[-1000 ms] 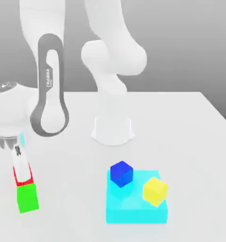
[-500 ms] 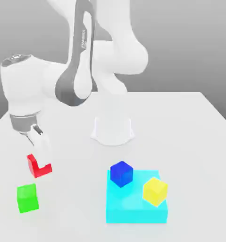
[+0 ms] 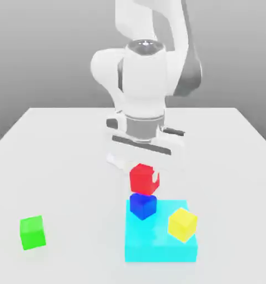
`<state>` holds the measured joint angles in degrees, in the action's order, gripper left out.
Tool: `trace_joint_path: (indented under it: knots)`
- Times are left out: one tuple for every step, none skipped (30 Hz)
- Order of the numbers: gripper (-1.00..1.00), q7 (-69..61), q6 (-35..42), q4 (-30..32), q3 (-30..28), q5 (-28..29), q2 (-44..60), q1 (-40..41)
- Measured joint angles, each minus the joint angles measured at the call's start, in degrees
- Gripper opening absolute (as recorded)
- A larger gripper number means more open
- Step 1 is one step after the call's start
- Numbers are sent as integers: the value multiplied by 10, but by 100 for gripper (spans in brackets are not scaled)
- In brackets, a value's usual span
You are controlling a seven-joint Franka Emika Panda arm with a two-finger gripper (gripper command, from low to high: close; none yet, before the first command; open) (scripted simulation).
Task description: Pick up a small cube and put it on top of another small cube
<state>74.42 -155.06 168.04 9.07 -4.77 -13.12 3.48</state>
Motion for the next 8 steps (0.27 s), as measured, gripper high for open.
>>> trace_joint_path:
  knots:
    - [100,0,0,0,0,0,0,0]
    - [100,0,0,0,0,0,0,0]
    - [100,0,0,0,0,0,0,0]
    - [100,0,0,0,0,0,0,0]
    - [100,0,0,0,0,0,0,0]
    - [100,1,-10,1,1,1,9,0]
    - [100,1,-3,1,0,1,3,0]
    - [100,0,12,-1,0,0,-10,0]
